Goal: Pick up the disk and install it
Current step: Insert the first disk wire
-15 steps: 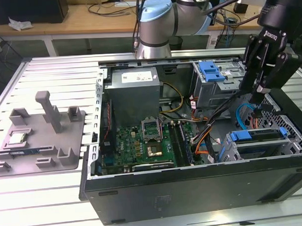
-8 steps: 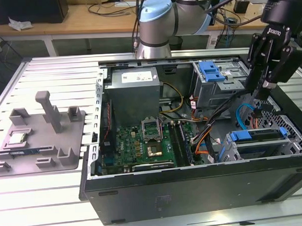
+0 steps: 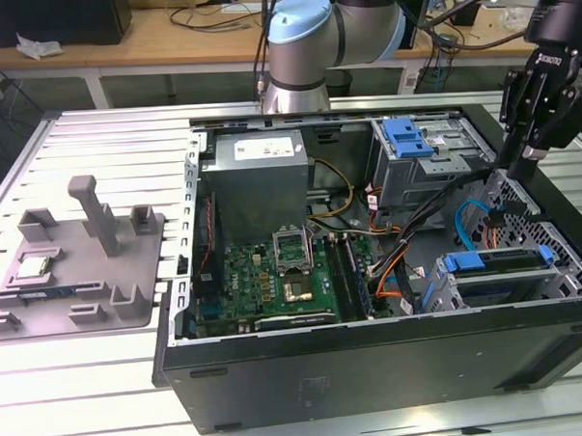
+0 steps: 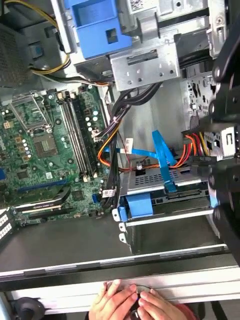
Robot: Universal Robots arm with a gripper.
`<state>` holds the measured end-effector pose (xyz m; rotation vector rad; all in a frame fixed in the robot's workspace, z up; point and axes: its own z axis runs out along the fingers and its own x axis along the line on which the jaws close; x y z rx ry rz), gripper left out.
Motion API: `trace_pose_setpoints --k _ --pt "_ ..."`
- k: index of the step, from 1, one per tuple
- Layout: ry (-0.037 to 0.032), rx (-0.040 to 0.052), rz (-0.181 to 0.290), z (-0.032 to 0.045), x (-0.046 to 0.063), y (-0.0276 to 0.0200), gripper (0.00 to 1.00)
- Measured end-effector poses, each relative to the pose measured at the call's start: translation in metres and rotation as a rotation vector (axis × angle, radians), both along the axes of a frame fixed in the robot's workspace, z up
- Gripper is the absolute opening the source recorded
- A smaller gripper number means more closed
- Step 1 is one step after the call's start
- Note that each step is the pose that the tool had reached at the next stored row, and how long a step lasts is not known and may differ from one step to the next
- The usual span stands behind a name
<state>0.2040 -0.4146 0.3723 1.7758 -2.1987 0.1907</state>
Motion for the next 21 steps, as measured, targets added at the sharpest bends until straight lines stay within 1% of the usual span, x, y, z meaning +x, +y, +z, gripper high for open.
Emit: trace_pose_setpoints --k 2,3,5,6,7,8,9,10,11,12,13,14,15,16,17,19,20,21 --pt "0.0 -0.0073 -0.01 -0.002 0.003 0.0006 0.29" --pt "0.0 -0.0111 -0.011 -0.0027 0.003 0.0005 0.29" --pt "-0.0001 -0.0278 -0.011 -0.0038 0.003 0.0006 0.29" --pt "0.0005 -0.0405 -0.011 -0.0041 0.003 0.0005 0.29" --pt "0.0012 -0.0602 -0.01 -0.0049 0.003 0.0 0.29" --pt "0.0013 -0.0732 -0.009 -0.0057 0.003 -0.0005 0.29" --pt "0.0014 -0.0832 -0.009 -0.0069 0.003 -0.0008 0.29" --pt "0.0014 -0.0864 -0.009 -0.0088 0.003 -0.0008 0.29" --pt "0.0014 -0.0915 -0.009 -0.0113 0.003 -0.0008 0.29" --pt "0.0013 -0.1002 -0.008 -0.0133 0.003 0.0001 0.29" --pt "0.0012 -0.1145 -0.005 -0.0145 0.003 0.0022 0.29" --pt "0.0008 -0.1347 0.0 -0.0154 0.003 0.0045 0.29" --pt "0.0006 -0.1454 0.003 -0.0164 0.003 0.0064 0.29" --pt "0.0003 -0.1514 0.006 -0.0173 0.003 0.0082 0.29" --pt "0.0 -0.1544 0.01 -0.0193 0.003 0.0119 0.29" --pt "-0.0004 -0.1542 0.011 -0.0235 0.003 0.0178 0.29" --pt "-0.0005 -0.1548 0.011 -0.0252 0.003 0.0184 0.29" --pt "0.0013 -0.1866 0.013 -0.026 0.003 0.0186 0.29"
